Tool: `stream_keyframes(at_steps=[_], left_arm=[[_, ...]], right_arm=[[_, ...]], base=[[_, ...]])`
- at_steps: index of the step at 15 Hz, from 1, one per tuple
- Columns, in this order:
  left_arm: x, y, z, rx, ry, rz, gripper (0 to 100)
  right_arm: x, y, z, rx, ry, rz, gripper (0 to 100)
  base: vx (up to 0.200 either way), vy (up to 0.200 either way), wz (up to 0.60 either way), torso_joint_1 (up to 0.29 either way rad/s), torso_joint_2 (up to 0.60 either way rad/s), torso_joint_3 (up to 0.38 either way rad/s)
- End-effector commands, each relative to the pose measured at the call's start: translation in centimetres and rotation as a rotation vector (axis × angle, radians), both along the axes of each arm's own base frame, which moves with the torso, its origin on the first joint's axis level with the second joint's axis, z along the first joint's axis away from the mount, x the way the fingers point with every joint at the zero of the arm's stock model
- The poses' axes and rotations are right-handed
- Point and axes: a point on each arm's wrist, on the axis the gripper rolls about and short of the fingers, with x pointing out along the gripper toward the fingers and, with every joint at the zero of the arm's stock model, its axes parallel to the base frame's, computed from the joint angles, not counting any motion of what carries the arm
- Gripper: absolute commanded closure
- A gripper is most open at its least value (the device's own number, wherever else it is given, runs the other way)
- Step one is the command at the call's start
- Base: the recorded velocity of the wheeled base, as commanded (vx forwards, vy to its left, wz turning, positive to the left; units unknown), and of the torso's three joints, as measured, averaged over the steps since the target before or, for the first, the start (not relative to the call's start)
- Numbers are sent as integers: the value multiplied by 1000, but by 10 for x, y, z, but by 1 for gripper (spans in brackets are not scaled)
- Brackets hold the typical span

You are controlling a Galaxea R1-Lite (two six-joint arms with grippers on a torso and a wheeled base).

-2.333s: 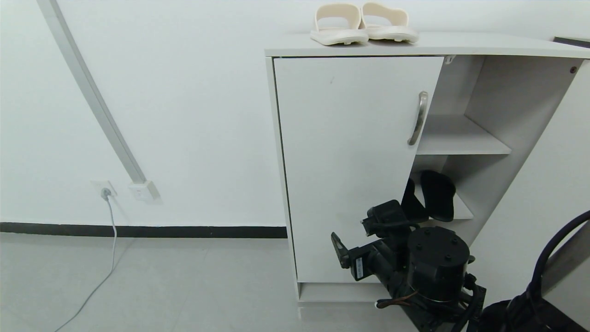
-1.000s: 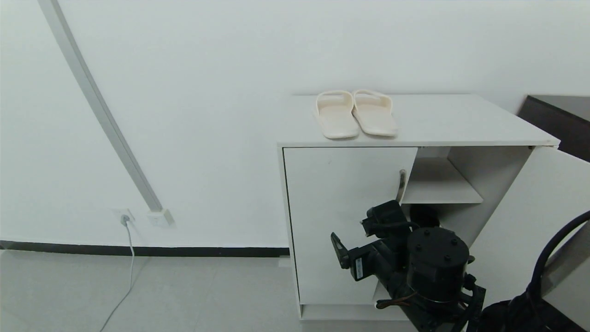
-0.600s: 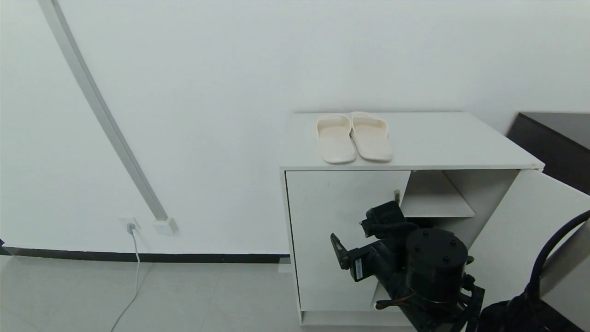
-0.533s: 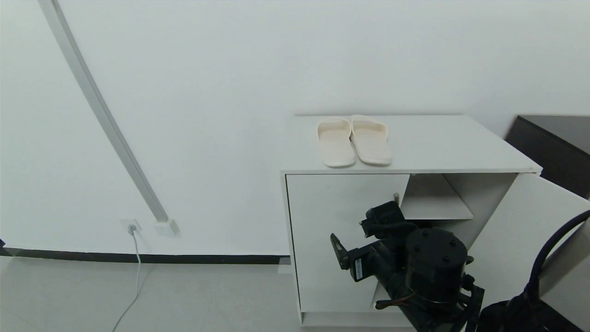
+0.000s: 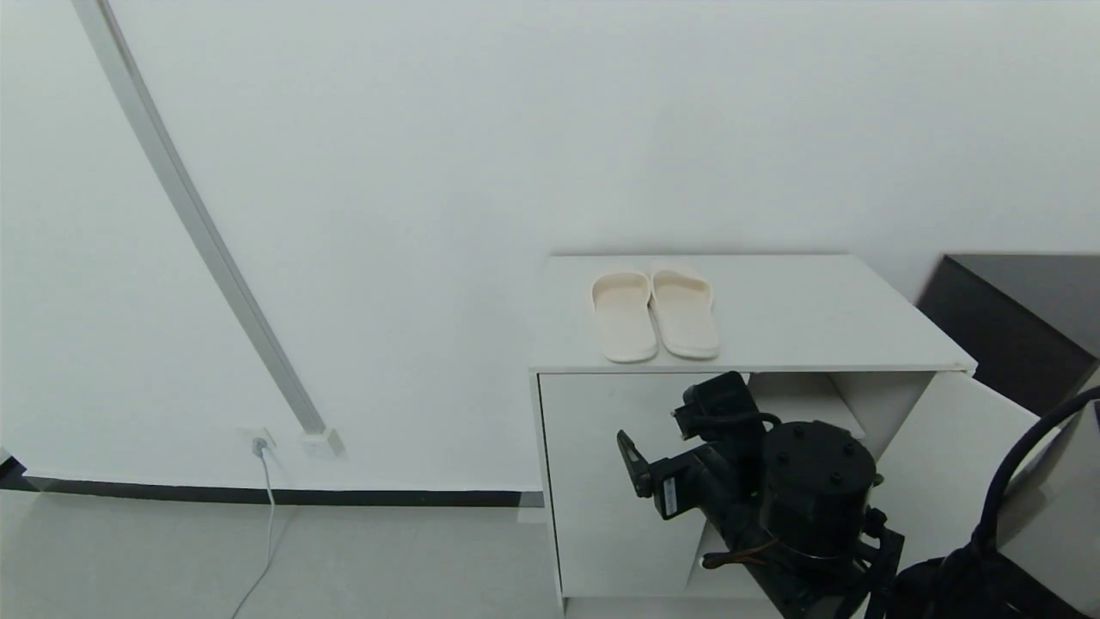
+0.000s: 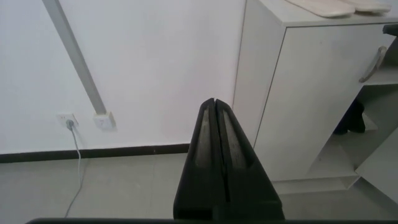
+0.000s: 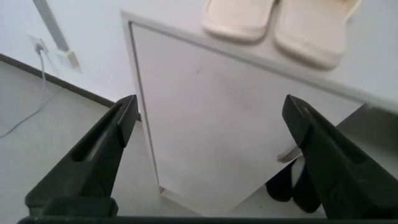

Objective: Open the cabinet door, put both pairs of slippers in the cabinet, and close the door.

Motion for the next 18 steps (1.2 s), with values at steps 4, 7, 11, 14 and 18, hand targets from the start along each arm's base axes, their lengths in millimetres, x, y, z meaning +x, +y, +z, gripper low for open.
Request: stream_keyframes(at_steps=[4,7,11,14,18], left_arm=[[0,0,0,6,0,-2,100],[0,0,0,4,0,-2,100],[0,0,0,4,0,-2,100],[0,0,0,1,0,-2,100],[0,0,0,1,0,-2,100]], right_arm=[[19,3,27,-3,61,-40,0],[30,14,51,85,175,-193,0],[43,17,49,126,211,-282,0],[50,17,40,125,212,-295,0],[53,17,38,129,207,-300,0]], base=[[0,0,0,211,-463,-250],[0,0,0,29,-75,-41],[0,0,0,0,0,0],[133,0,0,3,-2,-2],[200,0,0,1,-4,1]])
